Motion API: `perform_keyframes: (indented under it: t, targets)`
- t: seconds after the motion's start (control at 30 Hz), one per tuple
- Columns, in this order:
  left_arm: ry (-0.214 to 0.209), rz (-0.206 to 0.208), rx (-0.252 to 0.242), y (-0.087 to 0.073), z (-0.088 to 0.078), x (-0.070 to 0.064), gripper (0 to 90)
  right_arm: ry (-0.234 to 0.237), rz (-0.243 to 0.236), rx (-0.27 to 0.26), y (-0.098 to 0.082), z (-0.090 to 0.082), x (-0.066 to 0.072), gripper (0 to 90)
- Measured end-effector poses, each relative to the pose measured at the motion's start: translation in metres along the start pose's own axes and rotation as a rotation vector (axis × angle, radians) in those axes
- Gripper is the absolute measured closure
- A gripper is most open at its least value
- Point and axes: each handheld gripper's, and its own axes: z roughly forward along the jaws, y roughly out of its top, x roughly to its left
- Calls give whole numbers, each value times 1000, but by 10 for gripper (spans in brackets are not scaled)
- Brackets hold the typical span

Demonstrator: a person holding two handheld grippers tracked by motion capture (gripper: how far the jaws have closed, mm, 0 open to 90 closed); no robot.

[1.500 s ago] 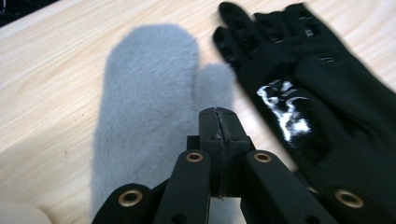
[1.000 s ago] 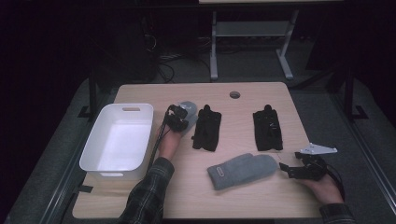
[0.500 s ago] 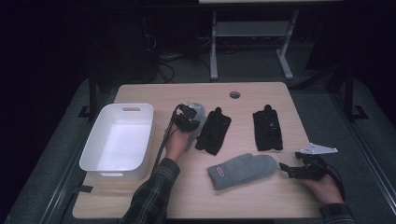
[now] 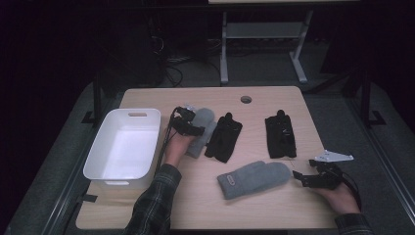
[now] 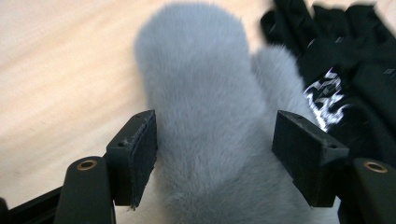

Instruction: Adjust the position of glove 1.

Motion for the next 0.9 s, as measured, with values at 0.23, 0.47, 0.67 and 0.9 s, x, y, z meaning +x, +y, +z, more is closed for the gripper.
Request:
perform_keyframes:
  t: [0.23, 0.47, 0.67, 0.9]
  targets:
    - [-71, -13, -4, -8, 5, 3, 588, 3, 1, -2, 0, 0, 0, 160]
    - [-100, -14, -15, -5, -4, 2, 771, 3, 1, -2, 0, 0, 0, 160]
    - [-125, 7, -28, 2, -20, -3, 775, 1, 0, 0, 0, 0, 0, 160]
    - [-174, 39, -41, 7, -40, -9, 775, -1, -1, 0, 0, 0, 0, 160]
